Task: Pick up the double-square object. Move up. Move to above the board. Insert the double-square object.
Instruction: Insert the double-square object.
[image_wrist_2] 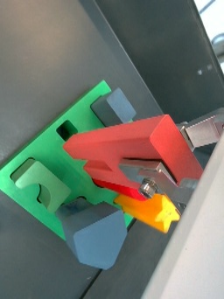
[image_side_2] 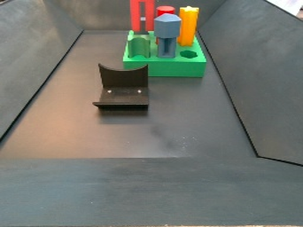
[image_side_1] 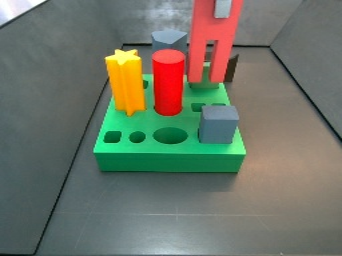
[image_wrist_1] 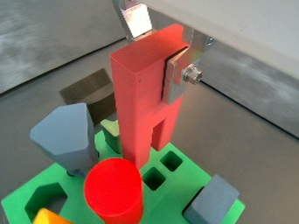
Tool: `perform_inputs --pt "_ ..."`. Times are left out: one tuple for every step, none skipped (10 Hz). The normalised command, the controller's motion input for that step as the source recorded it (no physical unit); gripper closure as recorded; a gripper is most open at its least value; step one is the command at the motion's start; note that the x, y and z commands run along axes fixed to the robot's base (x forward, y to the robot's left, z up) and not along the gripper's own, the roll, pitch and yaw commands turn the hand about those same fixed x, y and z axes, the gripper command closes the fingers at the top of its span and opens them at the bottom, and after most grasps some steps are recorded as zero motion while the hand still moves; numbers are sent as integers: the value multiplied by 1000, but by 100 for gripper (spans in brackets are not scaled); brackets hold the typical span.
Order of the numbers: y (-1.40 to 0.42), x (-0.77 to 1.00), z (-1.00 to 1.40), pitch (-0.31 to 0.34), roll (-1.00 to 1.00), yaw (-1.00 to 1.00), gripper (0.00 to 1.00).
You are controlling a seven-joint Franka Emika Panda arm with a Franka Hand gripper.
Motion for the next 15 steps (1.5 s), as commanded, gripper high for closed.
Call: perform_inputs --pt "-57 314 -323 31 0 -177 100" --pt "-43 403 -426 46 0 -51 100" --pt "-140 383 -491 121 30 0 100" --pt "-117 366 -423 173 63 0 100" --pt "-177 300 -320 186 107 69 100" --pt "-189 220 -211 123 36 43 100" --pt "-260 154 -106 97 89 71 100" --pt "-280 160 -94 103 90 86 100" --pt "-106 0 -114 31 0 114 100" --pt "0 -74 -89 0 -33 166 100" --pt "311 -237 -97 0 -196 209 100" --pt "354 -374 -83 0 -143 126 100" --pt "131 -343 0 0 0 -20 100" --pt "91 -309 0 0 0 -46 100" --pt "43 -209 -71 0 0 0 100"
